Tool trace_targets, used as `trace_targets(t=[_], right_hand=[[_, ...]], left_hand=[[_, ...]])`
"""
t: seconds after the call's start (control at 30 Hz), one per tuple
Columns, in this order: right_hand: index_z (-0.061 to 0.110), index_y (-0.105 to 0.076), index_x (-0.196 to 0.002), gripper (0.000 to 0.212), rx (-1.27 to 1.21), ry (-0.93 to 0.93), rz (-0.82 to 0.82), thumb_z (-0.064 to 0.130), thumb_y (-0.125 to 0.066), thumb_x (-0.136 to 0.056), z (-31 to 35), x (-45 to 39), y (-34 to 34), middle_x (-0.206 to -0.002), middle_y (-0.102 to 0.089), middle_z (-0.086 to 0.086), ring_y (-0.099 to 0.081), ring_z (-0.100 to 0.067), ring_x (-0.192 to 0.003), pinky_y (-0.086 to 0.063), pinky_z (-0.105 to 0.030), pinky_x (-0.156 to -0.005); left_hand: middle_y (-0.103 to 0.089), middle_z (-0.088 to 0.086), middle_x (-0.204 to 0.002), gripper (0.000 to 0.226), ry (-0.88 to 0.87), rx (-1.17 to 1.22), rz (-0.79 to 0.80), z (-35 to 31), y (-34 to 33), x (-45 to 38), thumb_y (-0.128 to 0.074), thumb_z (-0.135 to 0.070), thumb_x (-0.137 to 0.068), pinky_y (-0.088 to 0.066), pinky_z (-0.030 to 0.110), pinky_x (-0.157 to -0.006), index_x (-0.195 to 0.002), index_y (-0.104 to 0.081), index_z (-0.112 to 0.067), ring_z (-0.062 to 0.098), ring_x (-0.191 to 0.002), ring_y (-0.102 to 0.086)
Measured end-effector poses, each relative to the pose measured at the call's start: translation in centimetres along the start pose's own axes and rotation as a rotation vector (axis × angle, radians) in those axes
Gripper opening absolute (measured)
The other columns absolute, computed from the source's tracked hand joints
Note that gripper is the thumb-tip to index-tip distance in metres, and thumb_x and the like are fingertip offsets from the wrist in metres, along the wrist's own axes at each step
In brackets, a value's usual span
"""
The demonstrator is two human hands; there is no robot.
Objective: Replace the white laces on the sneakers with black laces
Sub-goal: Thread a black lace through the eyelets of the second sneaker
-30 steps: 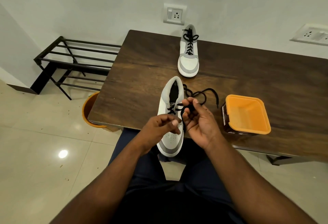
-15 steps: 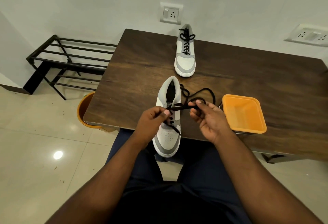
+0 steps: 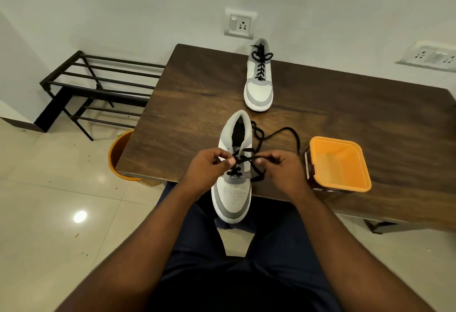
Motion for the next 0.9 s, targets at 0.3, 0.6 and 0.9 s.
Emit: trace_targets(t=[0.3,0.6,0.9], right_hand=[[0.010,-0.071,-0.114,0.046,0.583,0.369,-0.090,-0.016,-0.052,-0.081,0.9,-1.8,2.0,-0.127,-0.062,-0.014,-0.057,-0.029,-0.119,-0.044,-0.033,-0.101],[0.017,-0.058,-0.126,0.043,-0.337,0.067,0.365,-0.005,-0.060,-0.089,2.1,1.0,-3.8,-0.102,-0.072,-0.009,-0.069,-0.014,-0.092,-0.054,-0.027,-0.084],[0.008,-0.066,-0.108,0.020,-0.244,0.011,0.267,-0.001,-0.061,-0.090,1.5,0.5,-3.6,-0.087,-0.070,-0.009,-0.066,-0.007,-0.071,-0.051,-0.019,-0.064]], left_hand=[[-0.071,0.002,-0.072,0.022,-0.037,-0.198,0.097,0.4,0.2,-0.1,-0.062,-0.011,-0.094,-0.055,0.023,-0.058,-0.114,-0.064,-0.021,0.009,-0.061,-0.062],[-0.057,0.006,-0.059,0.027,-0.059,0.111,0.059,-1.2,-1.7,0.4,-0.048,-0.019,-0.102,-0.037,0.020,-0.042,-0.126,-0.035,-0.021,0.005,-0.042,-0.048],[-0.069,0.016,-0.073,0.026,-0.038,0.202,0.020,-0.5,-0.4,-0.1,-0.059,-0.019,-0.098,-0.039,0.025,-0.041,-0.120,-0.046,-0.024,0.018,-0.047,-0.057]])
Point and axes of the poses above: each hand's wrist, its own x-axis away from the middle knuckle, its own y-axis out of the back of the hand, z = x × y, the point moved 4 cm from there along -x, towards the middle knuckle
